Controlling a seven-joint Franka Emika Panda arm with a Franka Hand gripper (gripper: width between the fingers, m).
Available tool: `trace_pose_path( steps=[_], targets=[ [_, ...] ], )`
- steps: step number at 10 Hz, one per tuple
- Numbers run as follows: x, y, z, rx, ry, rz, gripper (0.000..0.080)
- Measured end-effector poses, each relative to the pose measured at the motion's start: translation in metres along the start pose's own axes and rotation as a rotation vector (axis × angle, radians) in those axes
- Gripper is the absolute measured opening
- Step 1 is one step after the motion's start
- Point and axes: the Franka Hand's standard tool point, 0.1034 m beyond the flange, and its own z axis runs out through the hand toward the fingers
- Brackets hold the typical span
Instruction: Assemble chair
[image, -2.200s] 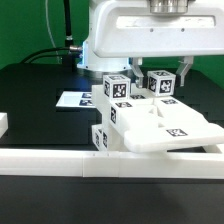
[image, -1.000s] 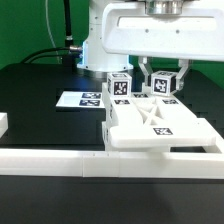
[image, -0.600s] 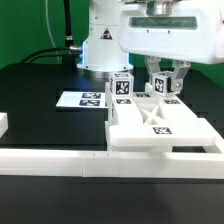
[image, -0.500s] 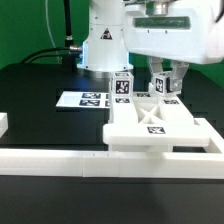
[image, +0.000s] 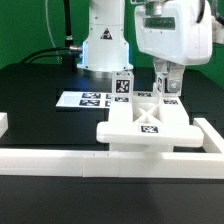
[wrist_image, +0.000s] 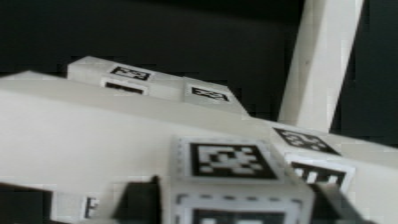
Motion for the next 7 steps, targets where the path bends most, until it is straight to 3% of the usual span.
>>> trace_pose_path(
  steps=[1, 6, 7],
  targets=[
    [-0.003, -0.0021, -0.0012, 0.002, 0.001, -0.087, 0.0586],
    [-0.0046, -0.0034, -0.0016, 0.003, 0.004, -0.462, 0.0649],
    [-0.0035, -0.0034, -0.0021, -0.013, 0.022, -0.664, 0.0649]
  ],
)
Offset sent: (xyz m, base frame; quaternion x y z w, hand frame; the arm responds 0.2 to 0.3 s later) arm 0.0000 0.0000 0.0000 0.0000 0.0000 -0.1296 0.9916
